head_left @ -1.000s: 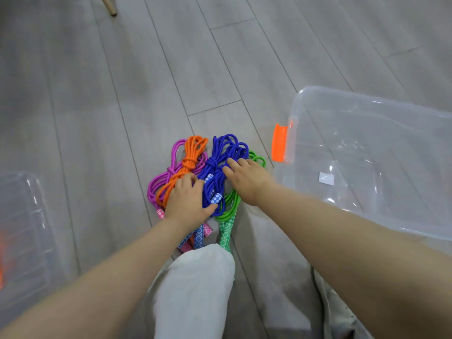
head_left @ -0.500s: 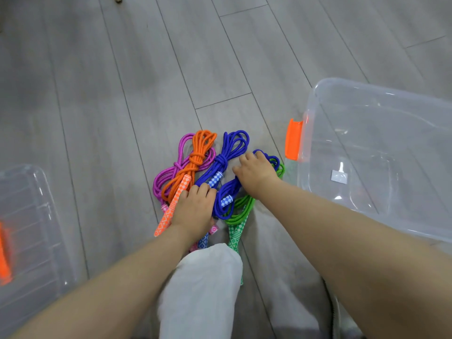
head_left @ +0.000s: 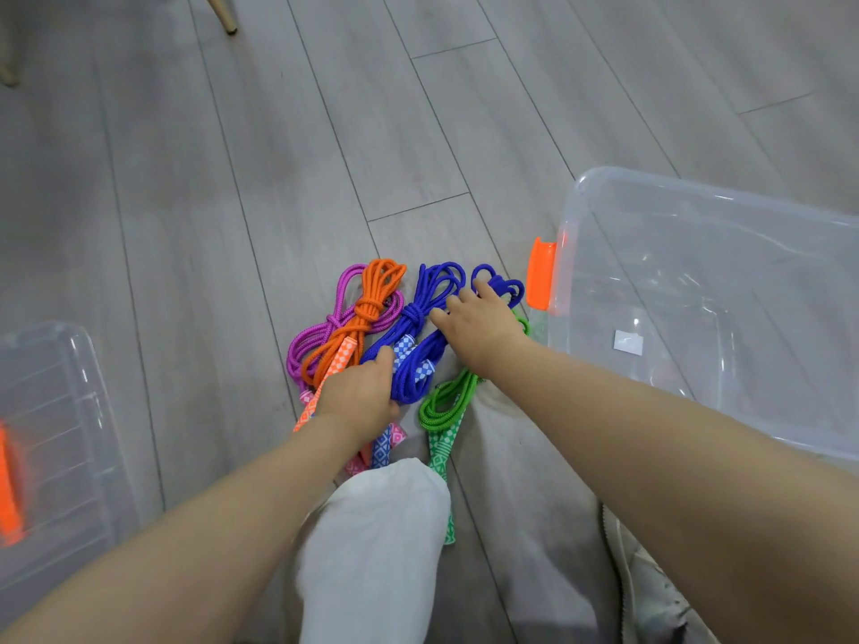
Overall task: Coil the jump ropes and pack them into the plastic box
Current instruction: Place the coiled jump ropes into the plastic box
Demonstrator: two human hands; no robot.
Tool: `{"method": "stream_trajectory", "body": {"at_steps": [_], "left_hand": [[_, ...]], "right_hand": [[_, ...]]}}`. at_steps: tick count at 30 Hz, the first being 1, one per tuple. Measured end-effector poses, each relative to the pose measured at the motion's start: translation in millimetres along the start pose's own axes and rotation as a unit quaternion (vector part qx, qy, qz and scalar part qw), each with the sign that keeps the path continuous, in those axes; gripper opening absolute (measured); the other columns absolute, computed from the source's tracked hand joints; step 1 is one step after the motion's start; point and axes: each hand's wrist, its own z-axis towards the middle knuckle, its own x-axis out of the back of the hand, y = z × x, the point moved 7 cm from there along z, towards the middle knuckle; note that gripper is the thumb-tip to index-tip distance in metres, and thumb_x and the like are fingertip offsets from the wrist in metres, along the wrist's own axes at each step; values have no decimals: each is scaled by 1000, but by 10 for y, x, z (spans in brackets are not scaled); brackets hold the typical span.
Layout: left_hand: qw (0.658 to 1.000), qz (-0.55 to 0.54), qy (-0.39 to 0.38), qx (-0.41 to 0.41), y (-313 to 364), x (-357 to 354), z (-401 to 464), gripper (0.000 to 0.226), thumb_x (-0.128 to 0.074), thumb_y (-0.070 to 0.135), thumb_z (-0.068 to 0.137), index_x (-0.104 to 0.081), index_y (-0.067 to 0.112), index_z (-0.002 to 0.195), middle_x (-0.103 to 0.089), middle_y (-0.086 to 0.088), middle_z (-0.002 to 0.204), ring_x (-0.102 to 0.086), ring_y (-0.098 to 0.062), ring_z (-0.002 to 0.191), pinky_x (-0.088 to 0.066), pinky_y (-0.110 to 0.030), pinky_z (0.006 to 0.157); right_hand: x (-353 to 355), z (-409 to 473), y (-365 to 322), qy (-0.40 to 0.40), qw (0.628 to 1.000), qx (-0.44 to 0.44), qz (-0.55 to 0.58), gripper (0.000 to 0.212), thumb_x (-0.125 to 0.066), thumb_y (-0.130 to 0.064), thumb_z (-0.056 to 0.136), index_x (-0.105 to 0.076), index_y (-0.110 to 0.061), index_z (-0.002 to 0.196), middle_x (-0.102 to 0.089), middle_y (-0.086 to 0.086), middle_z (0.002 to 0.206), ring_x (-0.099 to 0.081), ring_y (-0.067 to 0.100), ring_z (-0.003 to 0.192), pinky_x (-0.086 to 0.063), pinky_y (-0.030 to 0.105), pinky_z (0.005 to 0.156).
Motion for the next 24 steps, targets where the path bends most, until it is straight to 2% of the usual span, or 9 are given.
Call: {"method": "stream_trajectory", "body": {"at_steps": [5,9,11,13,15,17,19,24], "left_hand": [[997,-71,-14,18,-120,224,-99,47,-66,35,81,-40,19,117,-64,-5,101,-62,-33,91,-35,-33,61],[961,-276,-11,4,-88,421,-196,34,-74,33,78,-54,29,105,-66,7,94,-62,-20,88,-38,-29,67],[945,-327,-7,3,-26,580,-204,31,-74,43,70,-60,34,96,-69,11,91,-65,-14,87,-48,-33,74],[941,-336,-13,-17,104,768,-202,31,-73,45,71,-64,34,98,-71,10,92,-65,-12,89,-51,-37,83],[953,-297,-24,-47,279,961,-175,25,-71,40,80,-64,30,102,-70,12,95,-63,-13,91,-49,-35,85],[971,-220,-30,-86,491,1174,-132,23,-64,45,86,-60,31,104,-65,13,96,-60,-11,92,-46,-31,83],[979,-145,-32,-140,793,1380,-77,29,-54,53,86,-55,30,104,-63,11,93,-60,-14,90,-48,-36,84],[976,-49,-49,-205,1633,1648,114,34,-44,46,97,-44,22,121,-64,-4,109,-59,-25,97,-45,-37,85]], "right_hand": [[434,-129,94,55,997,44,-44,38,-41,-18,97,-41,-14,135,-51,14,131,-45,34,123,-20,49,115],[926,-361,318,125,983,108,-83,48,-47,-15,91,-39,-19,138,-51,12,126,-47,33,117,-17,50,116],[1136,-543,449,170,973,130,-87,49,-54,-13,84,-47,-20,132,-55,11,116,-52,33,109,-23,49,114],[1256,-753,624,214,963,132,-96,45,-63,-11,75,-58,-21,118,-60,9,100,-57,32,92,-35,49,107],[1316,-997,843,227,962,125,-84,38,-69,-16,73,-62,-21,111,-62,6,89,-59,31,81,-41,49,101],[1248,-1249,1102,177,978,96,-53,37,-63,-27,86,-55,-24,122,-61,4,100,-59,31,93,-33,49,108],[1103,-1519,1401,122,991,47,-22,40,-52,-36,94,-45,-28,132,-56,-1,114,-54,28,106,-27,43,109],[519,-2092,2038,94,991,-64,76,37,-42,-47,97,-38,-29,130,-57,-7,115,-56,19,104,-34,33,94]]}}
